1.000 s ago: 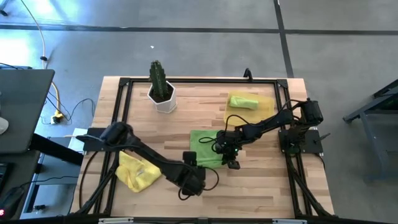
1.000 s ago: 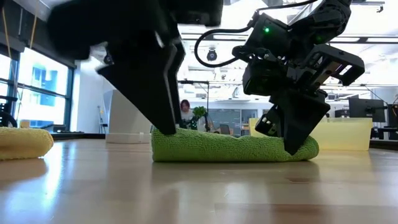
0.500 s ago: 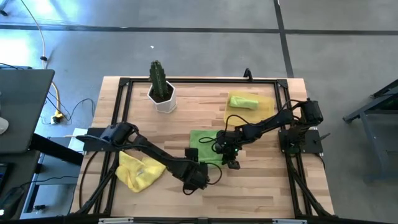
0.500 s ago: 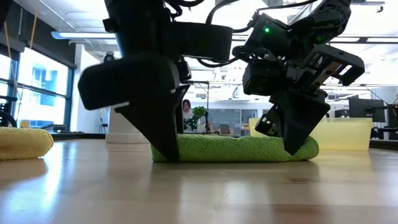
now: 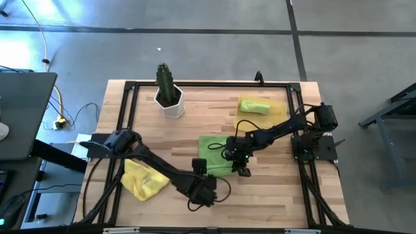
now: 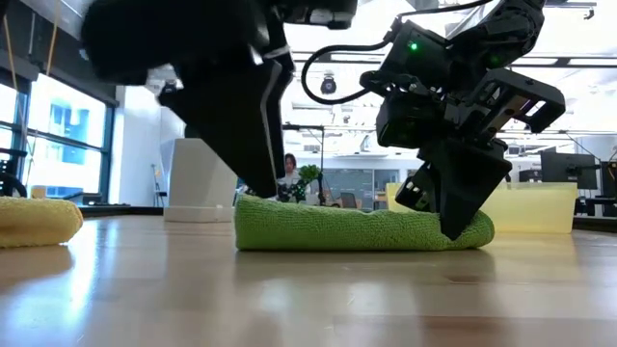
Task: Roll microfiber towels into tight, uniform cylinder then place into a basket
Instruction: Roll the green microfiber cloth
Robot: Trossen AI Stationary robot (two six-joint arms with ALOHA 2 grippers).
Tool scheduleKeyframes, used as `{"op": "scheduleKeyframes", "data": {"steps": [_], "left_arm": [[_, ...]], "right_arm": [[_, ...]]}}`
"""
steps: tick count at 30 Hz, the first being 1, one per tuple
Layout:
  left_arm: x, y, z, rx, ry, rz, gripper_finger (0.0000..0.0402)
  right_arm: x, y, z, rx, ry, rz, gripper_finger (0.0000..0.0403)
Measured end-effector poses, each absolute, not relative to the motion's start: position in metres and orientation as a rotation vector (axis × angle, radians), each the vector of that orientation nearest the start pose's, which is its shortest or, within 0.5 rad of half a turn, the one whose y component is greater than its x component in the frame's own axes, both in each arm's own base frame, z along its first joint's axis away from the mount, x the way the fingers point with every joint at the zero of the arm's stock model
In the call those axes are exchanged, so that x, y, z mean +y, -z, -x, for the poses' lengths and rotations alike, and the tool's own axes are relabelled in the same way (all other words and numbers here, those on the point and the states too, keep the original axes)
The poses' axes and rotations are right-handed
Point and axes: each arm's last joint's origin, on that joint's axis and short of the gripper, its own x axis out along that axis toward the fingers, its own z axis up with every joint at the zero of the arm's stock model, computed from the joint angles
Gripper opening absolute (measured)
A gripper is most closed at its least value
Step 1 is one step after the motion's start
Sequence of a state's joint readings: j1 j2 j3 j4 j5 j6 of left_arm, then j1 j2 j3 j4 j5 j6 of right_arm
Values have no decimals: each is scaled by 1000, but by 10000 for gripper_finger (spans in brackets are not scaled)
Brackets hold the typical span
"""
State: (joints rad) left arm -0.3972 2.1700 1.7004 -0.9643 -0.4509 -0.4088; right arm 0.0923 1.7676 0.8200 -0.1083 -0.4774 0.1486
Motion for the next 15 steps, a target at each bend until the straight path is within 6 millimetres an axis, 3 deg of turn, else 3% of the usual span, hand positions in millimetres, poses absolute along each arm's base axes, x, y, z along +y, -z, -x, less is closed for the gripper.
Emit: {"op": "scheduleKeyframes", "data": {"steps": [4,15], "left_arm": [[-157,-165,-398,1237,-292,-236,202],[-137,-143,-394,1301,-304,-213,202]], "right_arm": [[42,-117,-307,1089,-436,-339,0],[42,-117,-307,1093,-433,-343,0]]}}
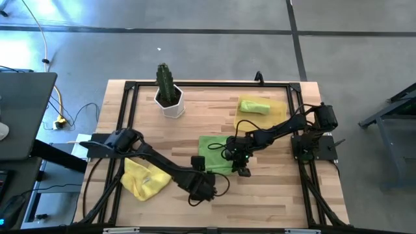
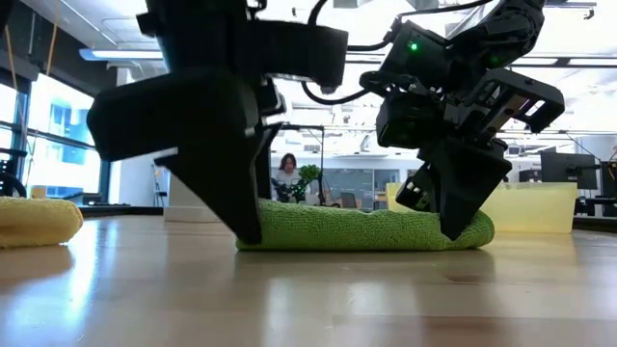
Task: Roll microfiber towels into tight, uniform cylinder then place into a basket
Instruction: Roll the green microfiber cloth
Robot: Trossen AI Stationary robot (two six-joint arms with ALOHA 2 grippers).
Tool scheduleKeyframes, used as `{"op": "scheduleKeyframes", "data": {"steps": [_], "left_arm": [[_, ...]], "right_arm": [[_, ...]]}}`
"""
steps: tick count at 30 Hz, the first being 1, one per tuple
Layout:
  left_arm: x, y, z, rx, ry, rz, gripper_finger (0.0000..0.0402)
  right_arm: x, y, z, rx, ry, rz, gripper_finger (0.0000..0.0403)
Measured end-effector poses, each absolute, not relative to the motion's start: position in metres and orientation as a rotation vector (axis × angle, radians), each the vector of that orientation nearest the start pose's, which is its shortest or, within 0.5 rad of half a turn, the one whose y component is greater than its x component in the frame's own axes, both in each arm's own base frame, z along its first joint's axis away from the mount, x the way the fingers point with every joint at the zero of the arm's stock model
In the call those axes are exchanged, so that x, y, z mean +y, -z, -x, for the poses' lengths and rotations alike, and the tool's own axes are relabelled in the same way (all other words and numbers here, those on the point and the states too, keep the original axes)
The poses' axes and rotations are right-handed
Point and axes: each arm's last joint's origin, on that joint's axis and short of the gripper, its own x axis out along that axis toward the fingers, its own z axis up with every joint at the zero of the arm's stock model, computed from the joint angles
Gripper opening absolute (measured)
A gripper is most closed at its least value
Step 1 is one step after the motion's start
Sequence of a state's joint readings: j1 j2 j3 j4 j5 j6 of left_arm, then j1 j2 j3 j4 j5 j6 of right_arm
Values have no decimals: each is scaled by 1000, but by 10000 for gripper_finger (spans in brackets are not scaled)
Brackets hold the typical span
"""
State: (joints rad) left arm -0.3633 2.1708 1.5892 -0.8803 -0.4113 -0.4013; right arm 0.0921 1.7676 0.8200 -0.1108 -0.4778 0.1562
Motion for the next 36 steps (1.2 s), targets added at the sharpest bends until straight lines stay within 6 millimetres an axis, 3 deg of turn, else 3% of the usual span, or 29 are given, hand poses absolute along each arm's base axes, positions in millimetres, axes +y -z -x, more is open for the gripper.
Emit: {"op": "scheduleKeyframes", "data": {"steps": [4,9,19,36], "left_arm": [[-134,-143,-394,1287,-333,-252,202],[-135,-158,-395,1289,-385,-289,202],[-162,-172,-397,1228,-312,-268,202],[-141,-140,-392,1282,-310,-221,202]], "right_arm": [[42,-117,-306,1094,-433,-342,0],[42,-117,-306,1096,-435,-341,0],[42,-117,-306,1095,-437,-338,0],[42,-117,-306,1095,-437,-338,0]]}}
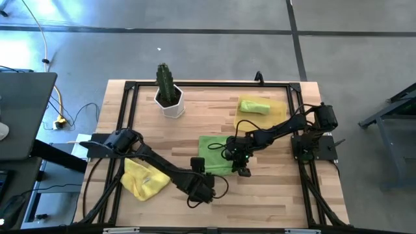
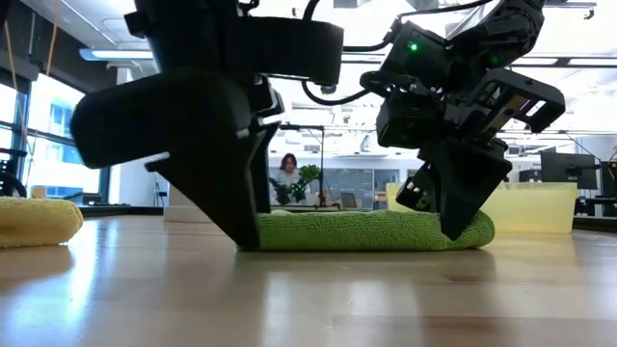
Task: Roll microfiber towels into tight, uniform cylinder then place into a basket
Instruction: Roll the green microfiber cloth
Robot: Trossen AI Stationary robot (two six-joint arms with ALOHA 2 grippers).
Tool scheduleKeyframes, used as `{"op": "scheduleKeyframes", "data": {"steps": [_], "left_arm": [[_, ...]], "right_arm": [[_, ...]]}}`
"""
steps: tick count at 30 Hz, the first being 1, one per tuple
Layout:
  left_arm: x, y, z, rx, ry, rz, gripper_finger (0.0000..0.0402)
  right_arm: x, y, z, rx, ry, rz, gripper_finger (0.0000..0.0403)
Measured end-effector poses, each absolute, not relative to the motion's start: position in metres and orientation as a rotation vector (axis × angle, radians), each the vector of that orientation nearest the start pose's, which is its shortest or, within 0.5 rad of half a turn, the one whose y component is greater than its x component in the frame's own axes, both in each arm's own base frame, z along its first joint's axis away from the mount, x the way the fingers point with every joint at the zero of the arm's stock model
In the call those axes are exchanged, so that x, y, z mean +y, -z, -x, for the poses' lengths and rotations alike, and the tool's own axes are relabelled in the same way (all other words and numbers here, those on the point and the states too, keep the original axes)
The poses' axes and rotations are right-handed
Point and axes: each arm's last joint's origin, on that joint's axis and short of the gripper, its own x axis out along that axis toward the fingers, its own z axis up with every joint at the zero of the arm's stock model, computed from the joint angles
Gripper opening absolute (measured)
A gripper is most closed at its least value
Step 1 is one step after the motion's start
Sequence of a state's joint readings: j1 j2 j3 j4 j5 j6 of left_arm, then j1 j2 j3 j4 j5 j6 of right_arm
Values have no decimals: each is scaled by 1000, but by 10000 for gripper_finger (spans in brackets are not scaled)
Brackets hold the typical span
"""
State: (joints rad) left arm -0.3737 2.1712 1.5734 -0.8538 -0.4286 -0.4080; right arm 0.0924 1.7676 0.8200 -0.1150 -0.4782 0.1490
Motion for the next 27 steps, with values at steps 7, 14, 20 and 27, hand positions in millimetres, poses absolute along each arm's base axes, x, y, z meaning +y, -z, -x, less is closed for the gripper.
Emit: {"op": "scheduleKeyframes", "data": {"steps": [7,14,20,27], "left_arm": [[-129,-132,-396,1255,-315,-170,171],[-127,-130,-398,1268,-248,-133,57],[-125,-129,-399,1310,-177,-24,14],[-119,-128,-403,1337,-120,97,5]], "right_arm": [[42,-117,-306,1095,-437,-338,0],[42,-117,-306,1090,-449,-317,0],[42,-118,-306,1071,-482,-256,23],[43,-147,-296,979,-570,-30,92]]}}
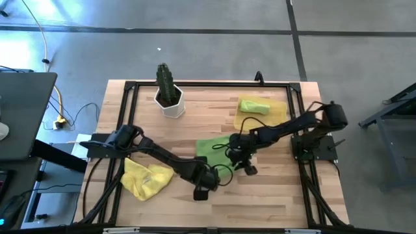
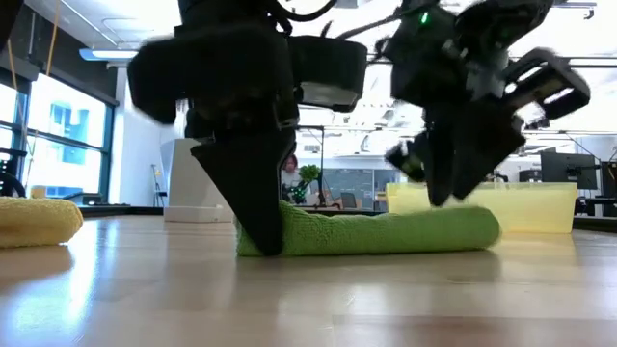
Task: Roll microfiber towels into tight, uniform cylinder then place into a basket
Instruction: Roll the green microfiber cloth
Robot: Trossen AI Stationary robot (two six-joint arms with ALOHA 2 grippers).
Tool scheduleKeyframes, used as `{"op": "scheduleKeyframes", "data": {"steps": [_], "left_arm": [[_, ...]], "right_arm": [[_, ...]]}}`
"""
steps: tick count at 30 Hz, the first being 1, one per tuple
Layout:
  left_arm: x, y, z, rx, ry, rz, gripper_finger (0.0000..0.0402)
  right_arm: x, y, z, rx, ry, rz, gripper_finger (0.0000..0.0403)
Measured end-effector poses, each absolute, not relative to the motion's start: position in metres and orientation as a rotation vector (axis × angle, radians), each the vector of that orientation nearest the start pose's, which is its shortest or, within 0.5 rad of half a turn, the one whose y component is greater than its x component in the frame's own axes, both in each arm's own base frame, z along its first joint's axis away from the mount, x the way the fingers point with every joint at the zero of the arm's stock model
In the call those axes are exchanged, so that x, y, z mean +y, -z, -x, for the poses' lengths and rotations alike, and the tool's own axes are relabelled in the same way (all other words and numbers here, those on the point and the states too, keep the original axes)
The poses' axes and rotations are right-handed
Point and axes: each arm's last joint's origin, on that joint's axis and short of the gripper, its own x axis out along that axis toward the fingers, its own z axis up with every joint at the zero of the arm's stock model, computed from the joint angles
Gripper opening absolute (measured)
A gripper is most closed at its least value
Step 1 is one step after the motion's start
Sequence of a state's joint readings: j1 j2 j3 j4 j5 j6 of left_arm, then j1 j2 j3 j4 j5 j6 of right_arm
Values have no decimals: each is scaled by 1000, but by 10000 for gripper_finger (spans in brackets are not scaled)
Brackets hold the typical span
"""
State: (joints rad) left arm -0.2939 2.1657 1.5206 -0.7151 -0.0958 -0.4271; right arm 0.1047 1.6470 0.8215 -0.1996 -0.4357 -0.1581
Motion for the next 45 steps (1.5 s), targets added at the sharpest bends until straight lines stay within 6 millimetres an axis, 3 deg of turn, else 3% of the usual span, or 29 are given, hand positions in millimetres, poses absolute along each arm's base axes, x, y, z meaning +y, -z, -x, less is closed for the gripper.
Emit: {"op": "scheduleKeyframes", "data": {"steps": [7,12,17,26,29,33,39,45], "left_arm": [[-96,-128,-410,1374,-48,260,3],[-82,-128,-413,1386,-31,327,2],[-80,-128,-413,1391,-21,350,2],[-80,-128,-413,1390,-45,367,4],[-80,-128,-413,1389,-46,368,4],[-81,-128,-414,1394,-21,391,4],[-85,-128,-414,1405,56,445,5],[-85,-132,-413,1404,49,434,5]], "right_arm": [[89,-185,-274,818,-621,383,98],[123,-183,-260,811,-481,658,86],[129,-161,-261,920,-314,640,90],[132,-133,-266,1019,-337,608,164],[131,-128,-268,1032,-323,580,168],[132,-126,-269,1030,-327,577,125],[132,-125,-271,1020,-311,562,16],[126,-125,-273,1045,-306,460,5]]}}
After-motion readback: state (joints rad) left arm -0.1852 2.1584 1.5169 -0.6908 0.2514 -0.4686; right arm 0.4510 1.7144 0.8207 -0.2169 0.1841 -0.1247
